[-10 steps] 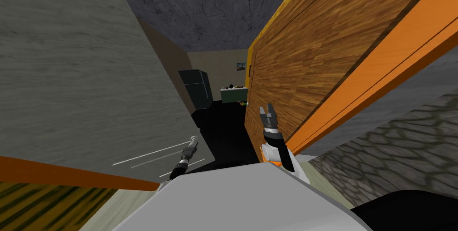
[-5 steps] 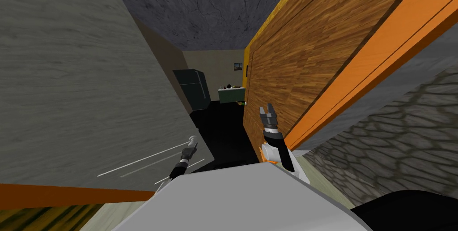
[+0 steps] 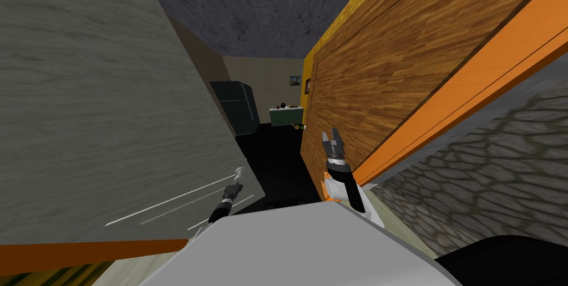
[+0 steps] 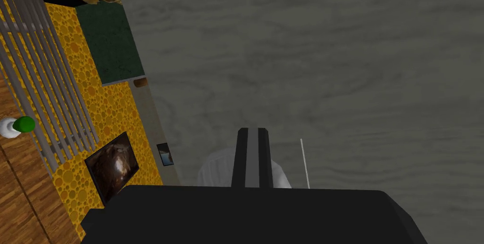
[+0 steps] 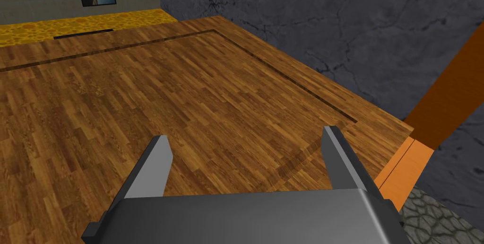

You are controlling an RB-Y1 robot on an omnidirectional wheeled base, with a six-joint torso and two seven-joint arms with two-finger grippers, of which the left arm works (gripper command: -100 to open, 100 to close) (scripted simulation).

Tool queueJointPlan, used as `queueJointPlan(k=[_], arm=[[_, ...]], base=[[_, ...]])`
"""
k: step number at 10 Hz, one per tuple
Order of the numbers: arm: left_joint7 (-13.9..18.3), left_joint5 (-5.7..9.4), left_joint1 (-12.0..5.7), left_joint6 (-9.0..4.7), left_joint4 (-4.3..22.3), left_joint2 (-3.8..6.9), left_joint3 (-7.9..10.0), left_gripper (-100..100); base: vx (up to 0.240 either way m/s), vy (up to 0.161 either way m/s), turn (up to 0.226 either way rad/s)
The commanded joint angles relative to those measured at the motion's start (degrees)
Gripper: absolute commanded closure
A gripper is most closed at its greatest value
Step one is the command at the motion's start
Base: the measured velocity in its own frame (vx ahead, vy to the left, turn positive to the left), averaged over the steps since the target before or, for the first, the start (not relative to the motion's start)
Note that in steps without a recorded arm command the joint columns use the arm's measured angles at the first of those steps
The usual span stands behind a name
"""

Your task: Push the door open

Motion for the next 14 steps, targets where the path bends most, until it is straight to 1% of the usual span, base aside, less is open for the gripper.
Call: queueJointPlan(k=[1,5,6,7,9,10,12,13,14], arm=[[1.60,0.66,-0.06,-0.26,0.00,-0.14,-0.29,-100],[7.88,3.60,-0.72,-0.80,0.48,-0.38,-1.35,-100],[9.48,4.66,-0.95,-0.99,0.65,-0.47,-1.74,-100],[9.92,4.66,-0.95,-0.99,0.65,-0.47,-1.74,-100],[13.56,6.77,-1.42,-1.38,0.99,-0.64,-2.50,-100],[14.02,6.77,-1.42,-1.38,0.99,-0.64,-2.50,-100],[17.75,9.16,-1.96,-1.82,1.38,-0.84,-3.37,-100],[18.33,9.16,-1.96,-1.82,1.38,-0.84,-3.37,-100],[20.61,10.48,-2.25,-2.06,1.60,-0.96,-3.85,-100]], base=[[-0.020,-0.007,-0.003],[-0.028,0.000,-0.018],[-0.029,0.011,-0.019],[-0.026,0.014,-0.012],[-0.030,0.014,-0.021],[-0.025,0.006,-0.011],[-0.028,0.008,-0.021],[-0.026,0.009,-0.018],[-0.028,0.011,-0.021]])
